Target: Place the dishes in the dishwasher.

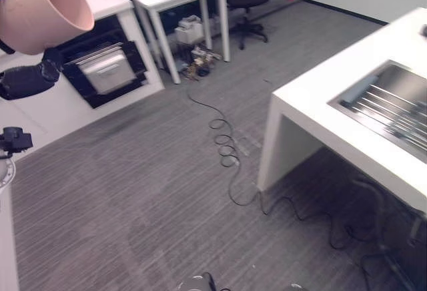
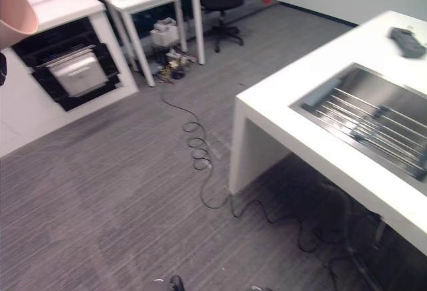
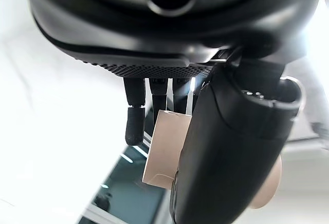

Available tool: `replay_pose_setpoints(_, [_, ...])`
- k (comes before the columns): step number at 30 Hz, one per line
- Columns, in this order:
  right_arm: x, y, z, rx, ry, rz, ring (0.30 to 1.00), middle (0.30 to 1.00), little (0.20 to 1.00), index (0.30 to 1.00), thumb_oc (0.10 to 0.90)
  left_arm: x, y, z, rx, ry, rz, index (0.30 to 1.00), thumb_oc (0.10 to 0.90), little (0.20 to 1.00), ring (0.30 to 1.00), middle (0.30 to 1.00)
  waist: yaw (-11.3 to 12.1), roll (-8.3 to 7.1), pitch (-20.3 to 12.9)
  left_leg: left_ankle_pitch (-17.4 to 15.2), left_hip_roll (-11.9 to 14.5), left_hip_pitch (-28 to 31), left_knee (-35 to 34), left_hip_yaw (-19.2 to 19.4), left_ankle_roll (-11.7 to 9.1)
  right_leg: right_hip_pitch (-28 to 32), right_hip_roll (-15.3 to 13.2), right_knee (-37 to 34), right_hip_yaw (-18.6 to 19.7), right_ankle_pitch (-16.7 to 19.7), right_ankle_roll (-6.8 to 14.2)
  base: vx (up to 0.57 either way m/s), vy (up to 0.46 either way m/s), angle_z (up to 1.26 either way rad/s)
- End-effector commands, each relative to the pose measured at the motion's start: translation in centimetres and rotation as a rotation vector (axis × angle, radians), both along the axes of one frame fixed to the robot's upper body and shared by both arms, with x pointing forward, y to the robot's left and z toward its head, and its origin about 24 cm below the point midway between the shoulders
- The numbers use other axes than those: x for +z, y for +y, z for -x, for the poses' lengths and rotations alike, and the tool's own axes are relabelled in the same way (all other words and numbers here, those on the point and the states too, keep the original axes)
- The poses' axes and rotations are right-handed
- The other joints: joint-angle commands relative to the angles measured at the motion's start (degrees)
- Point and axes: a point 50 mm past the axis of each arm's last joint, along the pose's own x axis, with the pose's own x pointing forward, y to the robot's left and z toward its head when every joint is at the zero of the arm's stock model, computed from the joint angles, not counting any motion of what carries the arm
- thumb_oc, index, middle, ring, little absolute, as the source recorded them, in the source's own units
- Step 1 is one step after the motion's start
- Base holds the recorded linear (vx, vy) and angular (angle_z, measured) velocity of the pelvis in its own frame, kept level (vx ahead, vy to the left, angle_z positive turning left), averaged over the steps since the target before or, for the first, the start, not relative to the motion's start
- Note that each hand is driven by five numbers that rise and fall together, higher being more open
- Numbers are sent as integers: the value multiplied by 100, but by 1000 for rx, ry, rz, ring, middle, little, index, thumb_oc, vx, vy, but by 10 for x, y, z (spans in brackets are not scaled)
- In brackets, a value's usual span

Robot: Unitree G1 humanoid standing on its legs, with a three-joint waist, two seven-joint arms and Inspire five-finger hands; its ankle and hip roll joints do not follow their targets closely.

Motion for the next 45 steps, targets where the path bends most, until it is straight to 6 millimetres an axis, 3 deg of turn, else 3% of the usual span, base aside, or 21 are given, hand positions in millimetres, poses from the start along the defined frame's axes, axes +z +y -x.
replay_pose_setpoints(1, [5,-5,-18,45,-79,-5,900,900,900,900,800,59,-27,13,-139,-269,-76,300,400,300,300,300,-327,335,-88,233,162,454,-637,-735,-247,187,745,37,473,28,255,79,146,63])
replay_pose_setpoints(3, [2,7,-26,82,-124,-29,900,900,900,900,800,48,-41,2,-224,-241,-68,300,400,300,300,300,-529,316,-31,170,-33,384,-637,-1248,-87,5,1375,37,1254,-225,157,131,88,143])
replay_pose_setpoints(5, [2,16,-39,128,-174,-58,900,900,900,900,800,39,-58,-7,-305,-191,-85,300,400,300,300,300,-612,190,-19,151,-292,302,-637,-1537,-34,-291,1802,37,1594,-501,19,145,36,231])
replay_pose_setpoints(9, [3,15,-44,155,-173,-79,900,900,900,900,800,24,-67,-12,-355,-136,-64,300,400,300,300,300,-629,-13,-20,42,-551,295,-637,-1593,-31,-669,1944,37,1808,-540,35,169,-57,42])
replay_pose_setpoints(10, [3,15,-46,163,-173,-84,900,900,900,900,800,14,-73,-15,-386,-117,-34,300,400,300,300,300,-678,-101,-20,-55,-693,323,-637,-1659,-23,-1017,2043,37,1986,-428,84,304,-169,23])
replay_pose_setpoints(13, [1,21,-52,144,-192,-102,900,900,900,900,800,0,-79,-18,-442,-87,0,300,400,300,300,300,-785,-139,-24,-239,-774,392,-637,-1746,38,-1535,2180,37,2112,-152,134,262,-165,20])
replay_pose_setpoints(16, [0,23,-52,104,-197,-121,900,900,900,900,800,-7,-85,-21,-479,-79,-2,300,400,300,300,300,-854,-133,-28,-251,-738,427,-637,-1753,47,-1528,2341,37,2206,-218,23,207,-165,35])
replay_pose_setpoints(18, [-3,25,-46,37,-159,-157,900,900,900,900,800,-20,-101,-29,-520,-73,-9,300,400,300,300,300,-902,-190,-52,-180,-724,672,-637,-1848,37,-1376,2453,37,2314,-286,-125,361,-224,60])
replay_pose_setpoints(20, [-3,23,-46,50,-133,-148,900,900,900,900,800,-25,-110,-33,-549,-69,13,300,400,300,300,300,-880,-290,-43,581,-710,1086,-637,-1683,-128,-1123,2411,37,2254,-439,-305,351,-245,36])
replay_pose_setpoints(21, [-2,19,-45,57,-121,-129,900,900,900,900,800,-25,-116,-37,-591,-55,48,300,400,300,300,300,-797,-530,122,1053,-707,587,807,-1373,-280,-819,2235,37,2186,-521,-488,211,-269,20])
replay_pose_setpoints(23, [-2,17,-43,52,-116,-132,900,900,900,900,800,-24,-120,-39,-611,-44,67,300,400,300,300,300,-762,-546,166,1086,-628,92,1315,-1280,-306,-731,2235,37,2103,-546,-549,165,-167,25])
replay_pose_setpoints(25, [-2,16,-42,63,-103,-143,900,900,900,900,800,-25,-121,-42,-630,-32,89,300,400,300,300,300,-691,-522,214,1050,-630,-329,1159,-1149,-255,-623,2291,37,2097,-626,-562,283,-8,16])
replay_pose_setpoints(26, [-1,16,-47,86,-95,-136,900,900,900,900,800,-26,-121,-43,-639,-28,103,300,400,300,300,300,-602,-461,221,1071,-587,-417,368,-1043,-202,-531,2391,37,2136,-785,-534,347,60,0])
replay_pose_setpoints(28, [-1,15,-49,85,-85,-139,900,900,900,900,800,-27,-122,-43,-650,-26,130,300,400,300,300,300,-529,-395,231,1248,-534,-417,-387,-978,-239,-427,2463,37,2151,-918,-510,325,105,-9])
replay_pose_setpoints(30, [-2,18,-48,61,-61,-170,900,900,900,900,800,-36,-126,-44,-677,-14,205,300,400,300,300,300,-423,-155,262,1346,-174,-993,-637,-930,-411,-178,2702,37,2133,-1144,-502,378,163,-11])
replay_pose_setpoints(32, [-4,21,-43,47,-53,-174,900,900,900,900,800,-47,-129,-45,-690,-2,239,300,400,300,300,300,-341,-22,242,1616,173,-1439,-637,-983,-573,15,2824,37,2137,-1294,-519,446,186,1])
replay_pose_setpoints(37, [-5,20,-32,45,-35,-155,900,900,900,900,800,-67,-126,-42,-692,26,290,300,400,300,300,300,-374,12,197,1835,630,-1543,-637,-1196,-726,264,2743,37,2197,-1427,-470,391,206,-43])
replay_pose_setpoints(40, [-4,16,-25,35,-9,-131,900,900,900,900,800,-67,-122,-39,-721,28,312,300,400,300,300,300,-398,-13,170,1652,565,-1308,-637,-1442,-707,376,2612,37,2323,-1460,-374,406,306,-27])
replay_pose_setpoints(41, [-4,14,-22,2,-4,-138,900,900,900,900,800,-68,-124,-38,-745,35,313,300,400,300,300,300,-415,2,111,1458,443,-1137,-637,-1576,-648,498,2519,37,2403,-1488,-340,436,346,-24])
replay_pose_setpoints(44, [-4,13,-20,-56,-12,-130,900,900,900,900,800,-67,-129,-40,-765,44,305,300,400,300,300,300,-438,-22,79,1292,248,-971,-637,-1643,-520,693,2449,37,2520,-1531,-327,372,268,-18])
replay_pose_setpoints(45, [-5,13,-17,-86,-2,-118,900,900,900,900,800,-65,-137,-44,-789,60,296,300,400,300,300,300,-488,-69,31,1089,-11,-774,-637,-1694,-338,864,2371,37,2585,-1192,-249,383,254,16])
